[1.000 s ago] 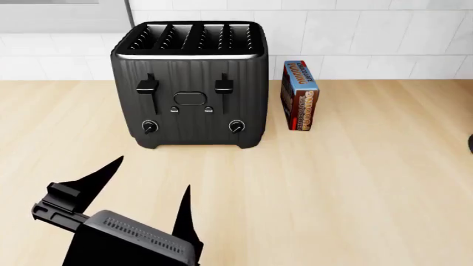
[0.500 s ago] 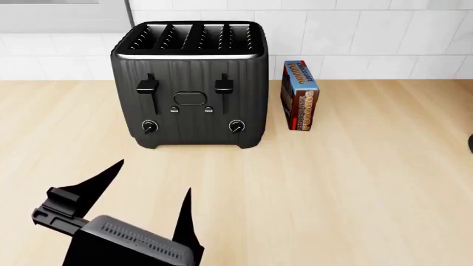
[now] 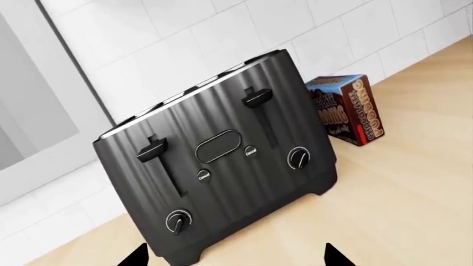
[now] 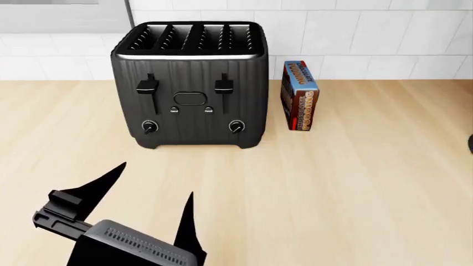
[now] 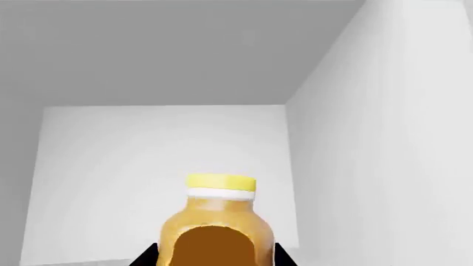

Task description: Pick the boxed food and honey bottle from the counter and place them in the cabinets closest to them.

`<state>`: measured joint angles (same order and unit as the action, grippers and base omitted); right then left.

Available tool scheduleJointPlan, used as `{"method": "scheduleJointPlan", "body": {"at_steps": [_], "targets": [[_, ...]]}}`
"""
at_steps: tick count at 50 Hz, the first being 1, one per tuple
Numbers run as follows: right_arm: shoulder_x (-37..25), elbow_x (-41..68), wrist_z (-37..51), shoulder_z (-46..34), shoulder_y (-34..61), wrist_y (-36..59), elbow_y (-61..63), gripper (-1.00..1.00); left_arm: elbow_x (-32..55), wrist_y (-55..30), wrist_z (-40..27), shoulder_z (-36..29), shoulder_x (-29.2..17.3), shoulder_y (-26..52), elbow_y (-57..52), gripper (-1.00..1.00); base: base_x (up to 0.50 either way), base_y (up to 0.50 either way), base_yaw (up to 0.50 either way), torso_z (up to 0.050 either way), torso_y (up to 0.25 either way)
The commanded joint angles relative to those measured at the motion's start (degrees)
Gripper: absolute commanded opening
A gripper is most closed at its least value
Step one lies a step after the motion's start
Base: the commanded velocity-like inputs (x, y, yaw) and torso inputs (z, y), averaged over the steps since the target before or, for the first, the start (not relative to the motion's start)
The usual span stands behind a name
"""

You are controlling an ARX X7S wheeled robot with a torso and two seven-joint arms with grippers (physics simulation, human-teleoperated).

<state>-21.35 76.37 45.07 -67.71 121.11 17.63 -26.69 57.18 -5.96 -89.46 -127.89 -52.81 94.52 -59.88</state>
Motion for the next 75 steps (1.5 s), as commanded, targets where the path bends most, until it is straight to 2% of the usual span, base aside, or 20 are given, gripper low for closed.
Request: {"method": "scheduleJointPlan", "body": {"at_steps": [1, 13, 35, 36, 75], "targets": [[5.03, 1.32, -7.13, -2.98, -3.05, 1.7, -14.15, -1.0, 0.66, -0.27, -0.39, 0.03, 0.58, 0.16, -0.06, 1.0, 0.0, 0.0, 0.0, 0.0, 0.0], [7.27, 0.58, -8.89, -3.18, -3.84, 0.9, -18.99, -1.0, 0.67, -0.62, -0.47, 0.77, 0.35, -0.37, -0.09, 1.0, 0.0, 0.0, 0.0, 0.0, 0.0], [3.62, 2.09, -3.3, -1.92, -4.45, 2.41, -7.98, -1.0, 1.04, -1.4, -0.42, 2.8, 0.23, -1.53, -0.07, 1.0, 0.0, 0.0, 0.0, 0.0, 0.0], [3.49, 2.19, -3.07, -1.82, -4.39, 2.5, -7.65, 1.0, 1.02, -1.41, -0.43, 2.83, 0.25, -1.57, -0.08, 1.0, -0.02, 0.0, 0.0, 0.0, 0.0], [0.83, 8.67, 1.95, 2.28, -5.05, 5.67, 4.17, 1.0, -0.48, -0.37, -0.47, 1.3, 0.16, -0.9, -0.09, 1.0, 0.0, 0.0, 0.0, 0.0, 0.0]]}}
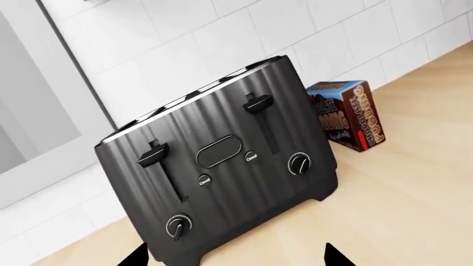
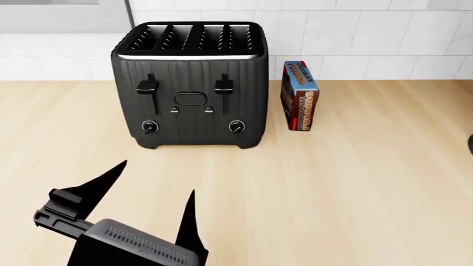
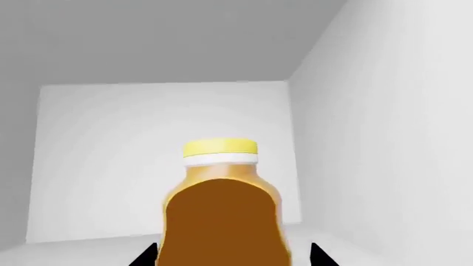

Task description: Pick the boxed food and honey bottle from the counter and place them in the cabinets closest to them.

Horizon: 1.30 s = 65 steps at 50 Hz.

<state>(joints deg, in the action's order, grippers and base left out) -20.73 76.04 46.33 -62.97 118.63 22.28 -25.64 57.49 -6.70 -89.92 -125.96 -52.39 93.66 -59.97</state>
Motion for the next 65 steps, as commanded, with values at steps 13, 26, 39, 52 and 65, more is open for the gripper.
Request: {"method": "scheduleJointPlan", "body": {"at_steps": [13, 26, 39, 52, 65], "targets": [[-0.26, 8.61, 2.13, -2.45, -2.28, 1.5, 4.64, 1.0, -1.13, 0.49, 0.0, -0.75, -0.49, -0.14, 0.0, 1.0, 0.0, 0.0, 0.0, 0.0, 0.0], [-1.96, 6.38, 6.88, -2.69, -1.68, 1.28, 7.61, 1.0, -1.11, 0.29, -0.03, -0.56, -0.28, -0.12, -0.01, 1.0, 0.0, 0.0, 0.0, 0.0, 0.0], [-2.74, 6.64, 8.21, -2.14, -1.58, 1.63, 9.79, 1.0, -1.18, 0.84, -0.05, -1.82, -0.36, 1.28, -0.02, 1.0, 0.0, 0.0, 0.0, 0.0, 0.0], [-4.83, 8.09, 12.34, -0.35, 0.0, 2.55, 15.32, 1.0, -1.36, 1.25, -0.05, -2.25, -0.33, 1.58, -0.02, 1.0, 0.0, 0.0, 0.0, 0.0, 0.0], [-6.18, 7.71, 16.22, 0.52, 2.08, 3.54, 20.29, 1.0, -2.44, 1.87, -0.06, -3.69, -0.69, 2.27, -0.02, 1.0, 0.0, 0.0, 0.0, 0.0, 0.0]]}}
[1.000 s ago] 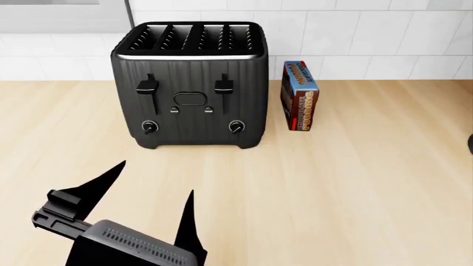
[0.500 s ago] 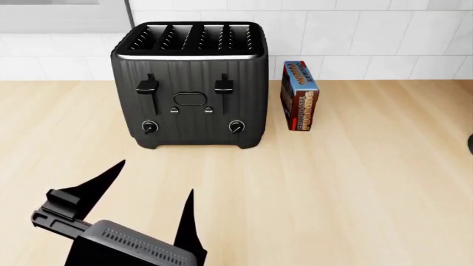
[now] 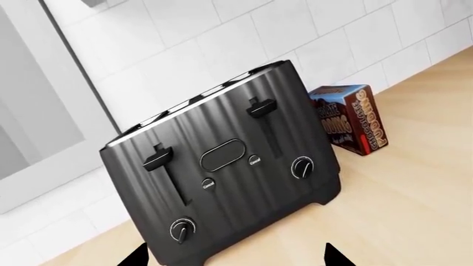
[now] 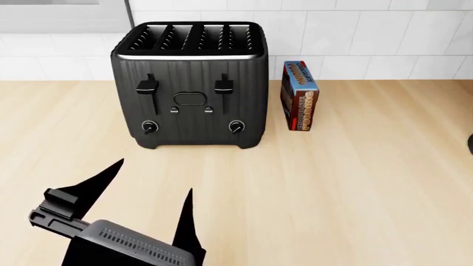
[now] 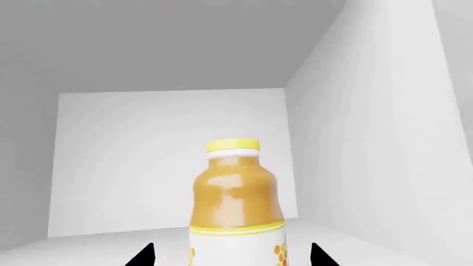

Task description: Pick the boxed food and honey bottle from the counter and place them in the cabinets closest to them.

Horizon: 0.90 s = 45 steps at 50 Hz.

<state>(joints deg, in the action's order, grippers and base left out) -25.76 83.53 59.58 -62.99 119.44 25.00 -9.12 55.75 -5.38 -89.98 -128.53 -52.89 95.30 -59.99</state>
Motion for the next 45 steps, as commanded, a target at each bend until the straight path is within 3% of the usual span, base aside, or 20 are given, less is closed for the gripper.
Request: {"method": "scheduleJointPlan", "body": {"at_steps": [1, 14, 30, 45], "targets": [[-1.22, 0.25, 3.14, 0.6, 1.34, 0.9, 3.98, 1.0, -0.76, 0.6, -0.01, -1.21, -0.21, 0.68, 0.0, 1.0, 0.0, 0.0, 0.0, 0.0, 0.0], [-2.72, 3.25, 6.49, 1.69, 0.39, 2.15, 8.26, 1.0, -0.93, 0.41, -0.01, -1.16, -0.15, 0.66, 0.0, 1.0, 0.0, 0.0, 0.0, 0.0, 0.0], [-7.39, 15.99, 17.11, 3.88, -5.81, 3.91, 19.75, 1.0, 1.34, -1.49, -0.01, 2.27, 0.96, -0.66, 0.0, 1.0, 0.0, 0.0, 0.0, 0.0, 0.0], [-7.59, 16.95, 18.58, 3.93, -7.07, 3.69, 21.58, 1.0, 1.1, -1.87, -0.01, 2.99, 0.91, -1.56, 0.0, 1.0, 0.0, 0.0, 0.0, 0.0, 0.0]]}}
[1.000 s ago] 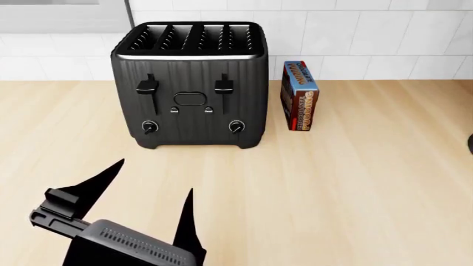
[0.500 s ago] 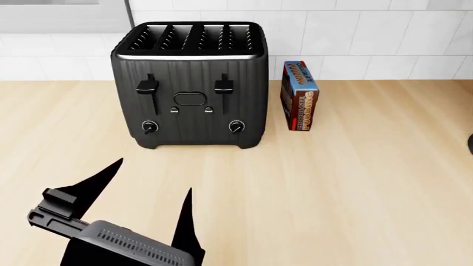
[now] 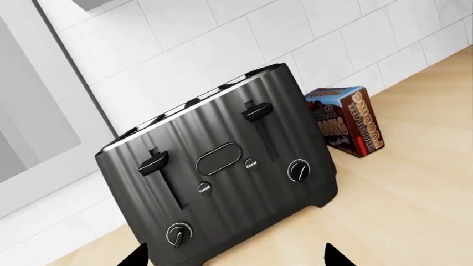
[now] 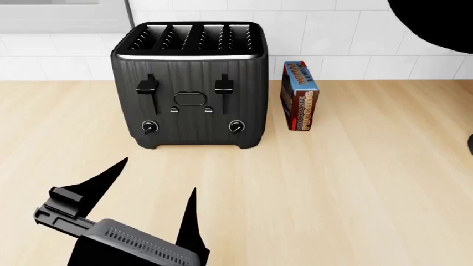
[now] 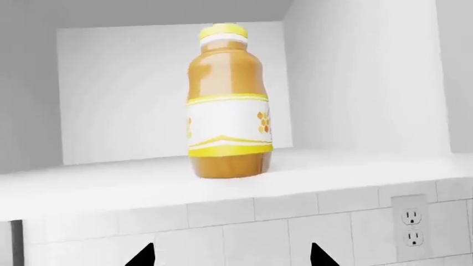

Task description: Pick the boxed food and honey bottle from the counter and place them in the cabinets closest to them.

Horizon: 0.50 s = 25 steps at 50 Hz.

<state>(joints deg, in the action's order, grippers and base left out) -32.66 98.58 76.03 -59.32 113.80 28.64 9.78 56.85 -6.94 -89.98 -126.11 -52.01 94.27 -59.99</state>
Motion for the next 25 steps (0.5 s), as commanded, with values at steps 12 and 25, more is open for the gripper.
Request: {"method": "scheduleJointPlan", "body": {"at_steps": [12, 25], "targets": [[-1.93, 4.2, 3.98, 0.36, -3.78, -0.25, 7.25, 1.0, -0.45, -0.14, 0.0, 0.57, 0.01, -0.87, 0.0, 1.0, 0.0, 0.0, 0.0, 0.0, 0.0], [-5.03, 6.06, 5.82, 0.41, -8.79, -1.98, 14.61, 1.0, 0.16, -1.45, 0.0, 2.37, 0.35, -2.34, 0.0, 1.0, 0.0, 0.0, 0.0, 0.0, 0.0]]}}
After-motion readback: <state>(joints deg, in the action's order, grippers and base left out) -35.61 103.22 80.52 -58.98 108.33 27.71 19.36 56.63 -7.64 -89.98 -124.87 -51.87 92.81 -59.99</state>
